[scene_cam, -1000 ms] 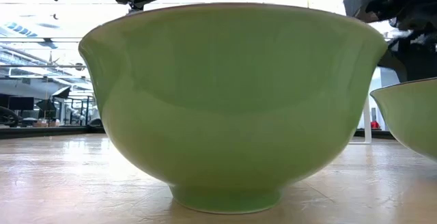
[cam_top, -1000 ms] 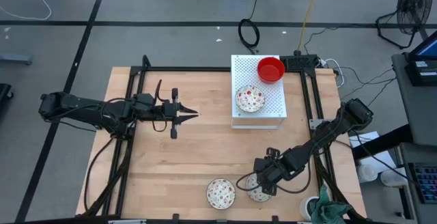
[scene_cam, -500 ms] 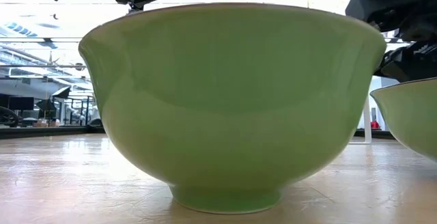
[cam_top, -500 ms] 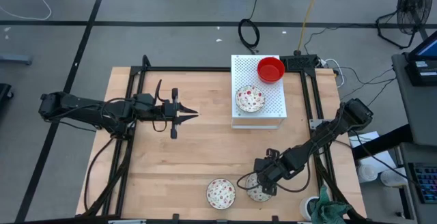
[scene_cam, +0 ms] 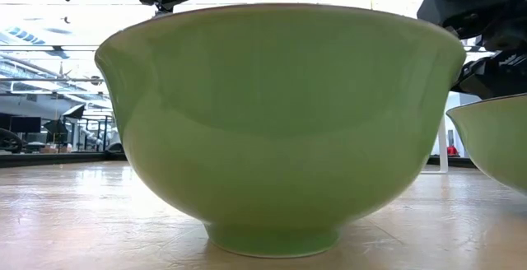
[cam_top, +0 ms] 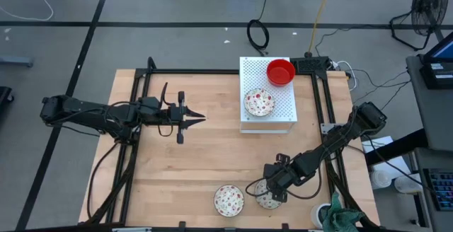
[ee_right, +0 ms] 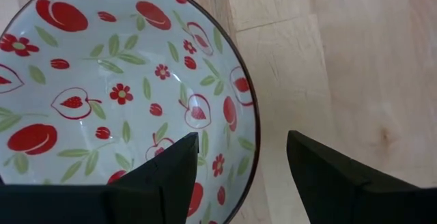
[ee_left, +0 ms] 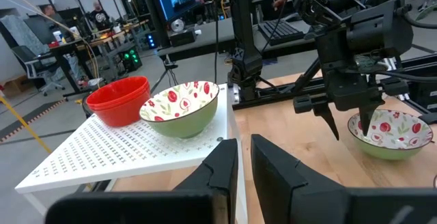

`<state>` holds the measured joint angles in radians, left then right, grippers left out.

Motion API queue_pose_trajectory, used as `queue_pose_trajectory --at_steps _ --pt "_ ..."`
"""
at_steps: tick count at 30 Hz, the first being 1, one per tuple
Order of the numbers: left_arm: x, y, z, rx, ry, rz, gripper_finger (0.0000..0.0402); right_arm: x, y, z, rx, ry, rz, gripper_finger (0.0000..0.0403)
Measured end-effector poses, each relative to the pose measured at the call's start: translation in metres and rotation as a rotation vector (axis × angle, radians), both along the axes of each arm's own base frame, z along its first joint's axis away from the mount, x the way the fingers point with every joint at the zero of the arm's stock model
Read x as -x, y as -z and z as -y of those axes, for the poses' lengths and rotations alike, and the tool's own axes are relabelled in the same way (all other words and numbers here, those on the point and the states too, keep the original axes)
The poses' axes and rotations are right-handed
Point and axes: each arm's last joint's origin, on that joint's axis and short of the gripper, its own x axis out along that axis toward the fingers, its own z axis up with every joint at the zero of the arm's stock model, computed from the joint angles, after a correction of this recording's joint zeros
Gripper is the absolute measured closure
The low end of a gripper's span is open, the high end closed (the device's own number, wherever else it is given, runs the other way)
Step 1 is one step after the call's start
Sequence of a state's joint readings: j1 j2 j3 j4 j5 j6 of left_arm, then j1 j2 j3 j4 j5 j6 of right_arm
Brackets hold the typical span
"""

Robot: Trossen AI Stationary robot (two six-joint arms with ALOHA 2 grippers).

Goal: Pick & Place Mini bowls
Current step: Stack the right green bowl on the green bowl on the shelf

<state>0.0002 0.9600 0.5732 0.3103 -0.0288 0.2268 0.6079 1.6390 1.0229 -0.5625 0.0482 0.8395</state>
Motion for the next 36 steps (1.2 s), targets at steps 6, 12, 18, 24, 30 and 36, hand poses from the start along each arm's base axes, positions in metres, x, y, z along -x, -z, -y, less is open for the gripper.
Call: queue_pose_trajectory --at_steps 6,12,18,24,30,36 --pt "0.0 0.0 0.0 0.0 0.0 0.0 0.0353 -0.0001 0.0 0.0 0.006 -0.014 0.004 0.0197" --pt "0.0 -0.0001 -0.0001 0.0 0.0 0.0 0.0353 -0.0001 0.0 0.0 0.006 -0.014 0.004 0.0231" --pt "0.0 0.0 0.0 0.0 0.0 0.0 0.0353 -0.0002 0.0 0.0 0.006 -0.014 0.005 0.0266" --pt "0.0 0.0 0.0 0.0 0.0 0.0 0.0353 -0.0002 -0.0001 -0.0001 0.006 -0.017 0.006 0.0288" --pt "0.0 0.0 0.0 0.0 0.0 0.0 0.0353 -0.0007 -0.0003 -0.0005 0.003 -0.019 0.013 0.0302" --pt "-0.0001 0.0001 -0.0001 0.0 0.0 0.0 0.0353 -0.0008 -0.0003 -0.0005 0.003 -0.02 0.013 0.0313"
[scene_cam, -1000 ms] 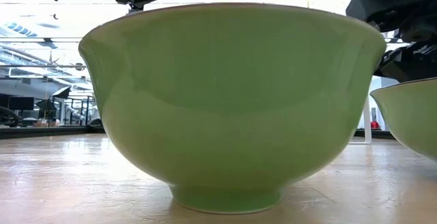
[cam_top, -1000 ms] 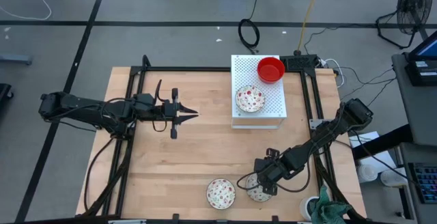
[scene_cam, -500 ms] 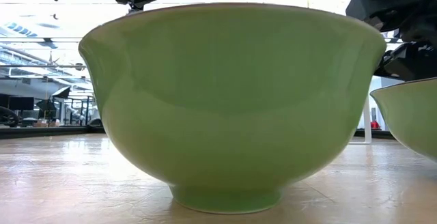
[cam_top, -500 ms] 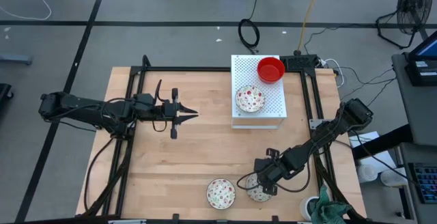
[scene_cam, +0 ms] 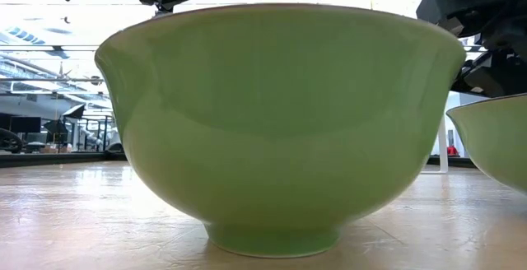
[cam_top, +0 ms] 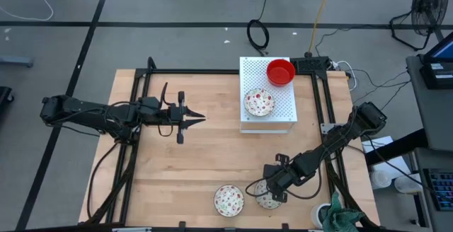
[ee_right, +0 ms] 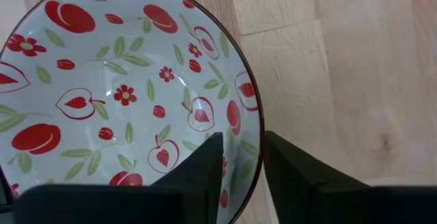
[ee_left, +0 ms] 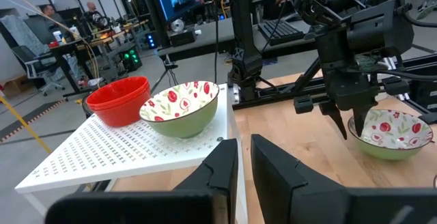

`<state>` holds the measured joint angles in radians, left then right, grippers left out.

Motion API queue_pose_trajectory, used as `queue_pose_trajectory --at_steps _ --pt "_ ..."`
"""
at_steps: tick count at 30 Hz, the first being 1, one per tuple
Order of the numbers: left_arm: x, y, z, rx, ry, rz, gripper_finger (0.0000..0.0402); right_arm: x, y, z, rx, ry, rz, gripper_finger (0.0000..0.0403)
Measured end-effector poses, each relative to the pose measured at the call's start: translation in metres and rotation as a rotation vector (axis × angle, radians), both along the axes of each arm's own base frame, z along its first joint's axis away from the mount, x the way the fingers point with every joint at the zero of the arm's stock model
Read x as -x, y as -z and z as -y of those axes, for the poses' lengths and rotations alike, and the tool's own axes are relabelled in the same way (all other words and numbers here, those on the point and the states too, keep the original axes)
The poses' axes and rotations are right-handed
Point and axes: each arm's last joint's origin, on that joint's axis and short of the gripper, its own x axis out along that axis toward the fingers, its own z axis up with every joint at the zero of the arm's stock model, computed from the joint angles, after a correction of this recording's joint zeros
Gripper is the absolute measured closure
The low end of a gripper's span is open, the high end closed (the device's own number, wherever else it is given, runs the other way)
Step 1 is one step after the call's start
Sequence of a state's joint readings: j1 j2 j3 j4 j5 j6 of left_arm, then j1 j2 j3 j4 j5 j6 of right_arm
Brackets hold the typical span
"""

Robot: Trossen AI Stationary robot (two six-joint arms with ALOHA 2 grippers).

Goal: Pick & Place Mini bowls
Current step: Stack the right green bowl on the green bowl on the shelf

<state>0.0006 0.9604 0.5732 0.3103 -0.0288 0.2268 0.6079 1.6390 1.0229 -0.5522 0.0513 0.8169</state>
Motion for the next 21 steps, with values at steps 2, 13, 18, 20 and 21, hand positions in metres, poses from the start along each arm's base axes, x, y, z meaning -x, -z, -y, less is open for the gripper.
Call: queue_pose_trajectory --at_steps 2,13,18,20,21 --pt "0.0 0.0 0.0 0.0 0.0 0.0 0.0353 0.0 0.0 0.0 0.0 0.0 0.0 0.0315" --pt "0.0 0.0 0.0 0.0 0.0 0.0 0.0353 -0.007 0.0 0.012 -0.093 0.055 -0.061 0.0337" --pt "0.0 0.0 0.0 0.0 0.0 0.0 0.0353 -0.01 0.0 0.016 -0.094 0.066 -0.06 0.035" --pt "0.0 0.0 0.0 0.0 0.0 0.001 0.0353 -0.011 0.0 0.017 -0.093 0.066 -0.06 0.0354" --pt "0.0 0.0 0.0 0.0 0.0 0.0 0.0353 -0.011 0.0 0.017 -0.094 0.065 -0.06 0.0356"
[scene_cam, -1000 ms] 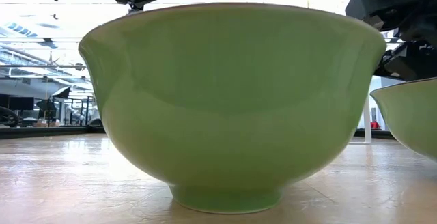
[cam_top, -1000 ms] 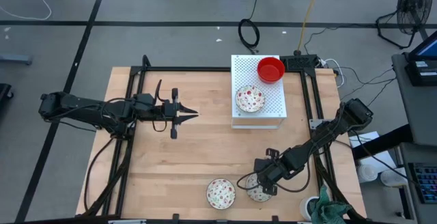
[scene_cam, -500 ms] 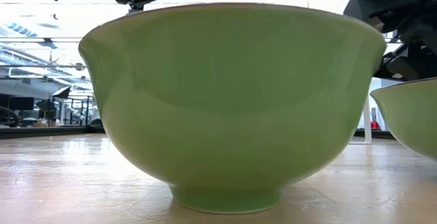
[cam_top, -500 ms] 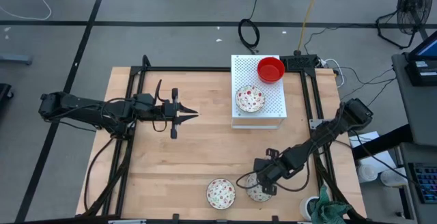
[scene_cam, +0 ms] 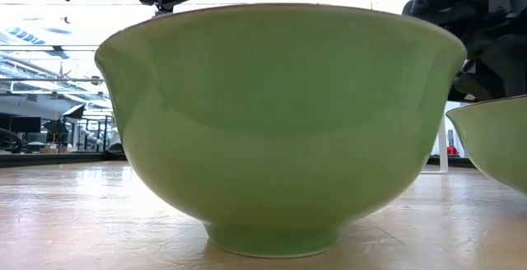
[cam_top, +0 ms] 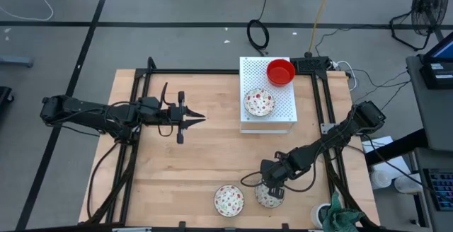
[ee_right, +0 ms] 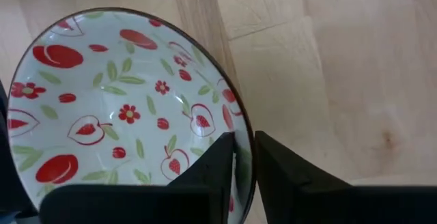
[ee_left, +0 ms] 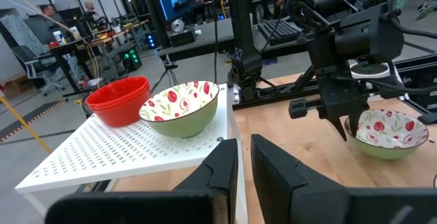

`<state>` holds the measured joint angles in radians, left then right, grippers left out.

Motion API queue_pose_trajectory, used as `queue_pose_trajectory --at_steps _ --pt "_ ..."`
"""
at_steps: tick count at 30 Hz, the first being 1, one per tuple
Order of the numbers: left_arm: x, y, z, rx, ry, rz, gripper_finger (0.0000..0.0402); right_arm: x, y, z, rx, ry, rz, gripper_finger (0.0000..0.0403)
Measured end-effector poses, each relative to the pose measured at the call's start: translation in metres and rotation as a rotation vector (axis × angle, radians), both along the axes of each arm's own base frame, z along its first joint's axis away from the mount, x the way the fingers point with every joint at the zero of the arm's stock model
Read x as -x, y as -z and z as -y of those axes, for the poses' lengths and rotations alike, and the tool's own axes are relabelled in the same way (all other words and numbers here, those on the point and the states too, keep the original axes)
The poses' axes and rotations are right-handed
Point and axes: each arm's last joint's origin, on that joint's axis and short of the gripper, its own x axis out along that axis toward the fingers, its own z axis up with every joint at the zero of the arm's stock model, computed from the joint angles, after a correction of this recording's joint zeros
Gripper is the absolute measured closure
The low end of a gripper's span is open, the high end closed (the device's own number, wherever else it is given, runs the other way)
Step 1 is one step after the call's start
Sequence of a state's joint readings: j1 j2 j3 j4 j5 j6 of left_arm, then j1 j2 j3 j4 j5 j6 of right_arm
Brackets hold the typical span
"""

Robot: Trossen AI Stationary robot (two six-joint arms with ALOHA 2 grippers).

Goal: Pick & Place Mini bowls
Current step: Stack the right green bowl on the green bowl on the shelf

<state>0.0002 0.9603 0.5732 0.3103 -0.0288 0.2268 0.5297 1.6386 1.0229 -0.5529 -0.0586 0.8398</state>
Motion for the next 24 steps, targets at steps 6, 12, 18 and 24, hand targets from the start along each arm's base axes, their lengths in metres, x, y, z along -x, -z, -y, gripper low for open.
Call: queue_pose_trajectory --at_steps 6,12,18,24 --pt "0.0 -0.0001 -0.0001 0.0 0.0 0.0 0.0353 0.0005 0.0 -0.0005 -0.014 -0.029 -0.009 0.0366" --pt "0.0 -0.0002 -0.0001 0.0 0.0 0.001 0.0353 0.0004 0.0 -0.0006 -0.008 -0.055 -0.001 0.0376" --pt "0.0 0.0 0.0 0.0 0.0 0.0 0.0353 0.0001 -0.0008 -0.0008 -0.01 -0.064 0.005 0.0384" --pt "0.0 -0.0001 0.0 0.0 0.0 0.0 0.0353 0.0002 -0.0007 -0.0008 -0.007 -0.075 0.007 0.0384"
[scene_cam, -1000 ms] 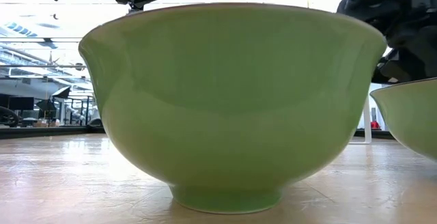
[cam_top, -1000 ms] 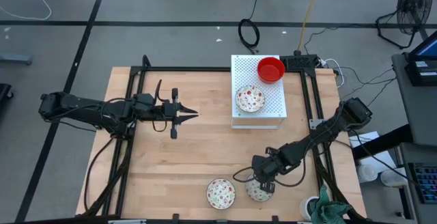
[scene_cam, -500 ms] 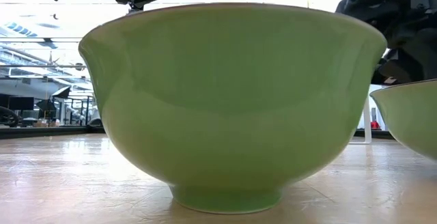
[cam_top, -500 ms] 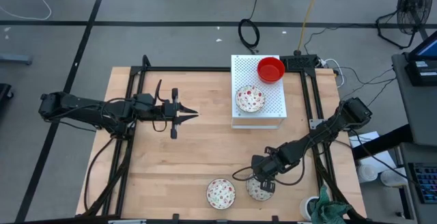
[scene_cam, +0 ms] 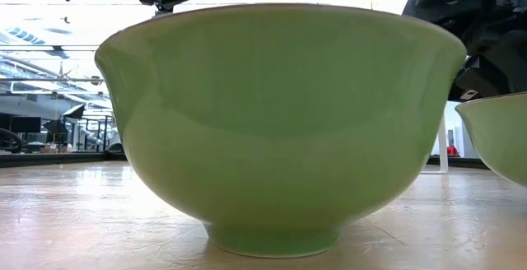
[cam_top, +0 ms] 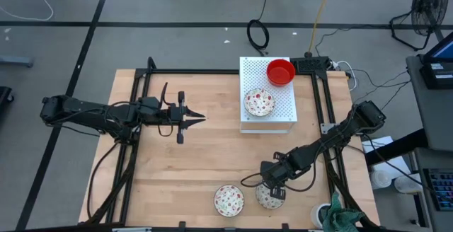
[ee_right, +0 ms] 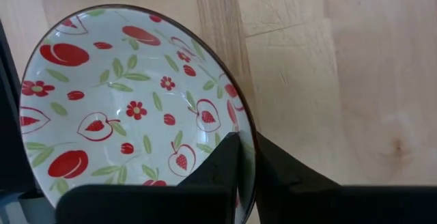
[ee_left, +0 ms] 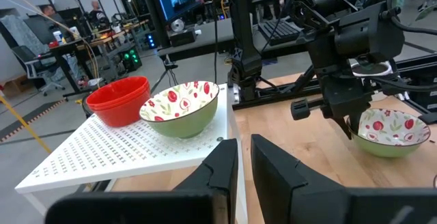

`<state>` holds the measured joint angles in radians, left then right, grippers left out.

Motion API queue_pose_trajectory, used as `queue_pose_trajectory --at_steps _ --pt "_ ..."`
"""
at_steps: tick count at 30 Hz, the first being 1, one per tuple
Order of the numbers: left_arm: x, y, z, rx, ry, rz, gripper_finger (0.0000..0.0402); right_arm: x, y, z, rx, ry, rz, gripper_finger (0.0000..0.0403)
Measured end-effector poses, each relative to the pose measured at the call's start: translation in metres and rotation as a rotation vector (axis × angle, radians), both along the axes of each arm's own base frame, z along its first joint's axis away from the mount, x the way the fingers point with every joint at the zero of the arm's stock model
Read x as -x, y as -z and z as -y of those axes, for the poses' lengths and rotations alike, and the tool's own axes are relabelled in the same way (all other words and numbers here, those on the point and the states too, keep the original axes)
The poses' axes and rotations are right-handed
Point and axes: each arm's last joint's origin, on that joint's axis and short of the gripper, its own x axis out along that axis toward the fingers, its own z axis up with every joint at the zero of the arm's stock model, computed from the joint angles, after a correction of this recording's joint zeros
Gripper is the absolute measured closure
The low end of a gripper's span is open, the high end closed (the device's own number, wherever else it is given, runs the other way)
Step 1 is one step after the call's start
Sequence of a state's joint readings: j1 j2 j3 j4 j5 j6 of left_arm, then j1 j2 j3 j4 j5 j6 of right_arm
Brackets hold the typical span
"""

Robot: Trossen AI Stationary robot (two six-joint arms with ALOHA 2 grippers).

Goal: Pick & Place Mini bowls
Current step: Stack the right green bowl on the green bowl on the shelf

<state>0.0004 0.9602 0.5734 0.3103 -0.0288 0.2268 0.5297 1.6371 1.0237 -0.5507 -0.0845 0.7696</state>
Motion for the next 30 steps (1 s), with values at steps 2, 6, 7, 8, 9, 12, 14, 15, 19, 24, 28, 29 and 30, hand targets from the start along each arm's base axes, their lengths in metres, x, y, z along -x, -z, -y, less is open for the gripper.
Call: queue_pose_trajectory --at_steps 2,6,7,8,9,12,14,15,19,24,28,29,30 --pt "0.0 0.0 0.0 0.0 0.0 0.0 0.0353 0.0 0.0 0.0 0.0 0.0 0.0 0.0384" --pt "0.0 0.0001 0.0 0.0 0.0 0.0 0.0353 0.0001 0.0 0.0 0.001 0.0 0.0 0.0385" --pt "0.0 0.0001 0.0 0.0 0.0 0.0 0.0353 0.0001 0.0 0.0 0.001 0.0 0.0 0.0385" --pt "0.0 0.0 0.0 0.0 0.0 0.0 0.0353 0.0001 0.0 0.0 0.001 -0.001 0.0 0.0385" --pt "0.0 0.0 0.0 0.0 0.0 0.0 0.0353 0.0001 0.0 0.0001 0.002 -0.003 0.0 0.0385" --pt "0.0 0.0 0.0 0.0 0.0 0.0 0.0353 0.0001 0.0001 0.0001 0.002 -0.004 0.0 0.0385" --pt "0.0 0.0001 0.0 0.0 0.0 0.0 0.0353 0.0001 0.0001 0.0001 0.003 -0.008 0.001 0.0385" --pt "0.0 0.0001 0.0 0.0 0.0 0.0 0.0353 0.0001 0.0001 0.0001 0.004 -0.012 0.002 0.0385" --pt "0.0 0.0001 0.0 0.0 0.0 0.0 0.0353 0.0001 0.0001 0.0001 0.011 -0.037 0.008 0.0385" --pt "0.0 0.0001 0.0 0.0 0.0 0.0 0.0353 0.0001 0.0 0.0001 0.015 -0.056 0.013 0.0385" --pt "0.0 0.0001 0.0 0.0 0.0 0.0 0.0353 0.0001 0.0 0.0001 0.015 -0.056 0.013 0.0385" --pt "0.0 0.0001 0.0 0.0 0.0 0.0 0.0353 0.0001 0.0001 0.0001 0.015 -0.056 0.013 0.0385" --pt "0.0 0.0001 0.0 0.0 0.0 0.0 0.0353 0.0001 0.0002 0.0001 0.015 -0.056 0.012 0.0385"
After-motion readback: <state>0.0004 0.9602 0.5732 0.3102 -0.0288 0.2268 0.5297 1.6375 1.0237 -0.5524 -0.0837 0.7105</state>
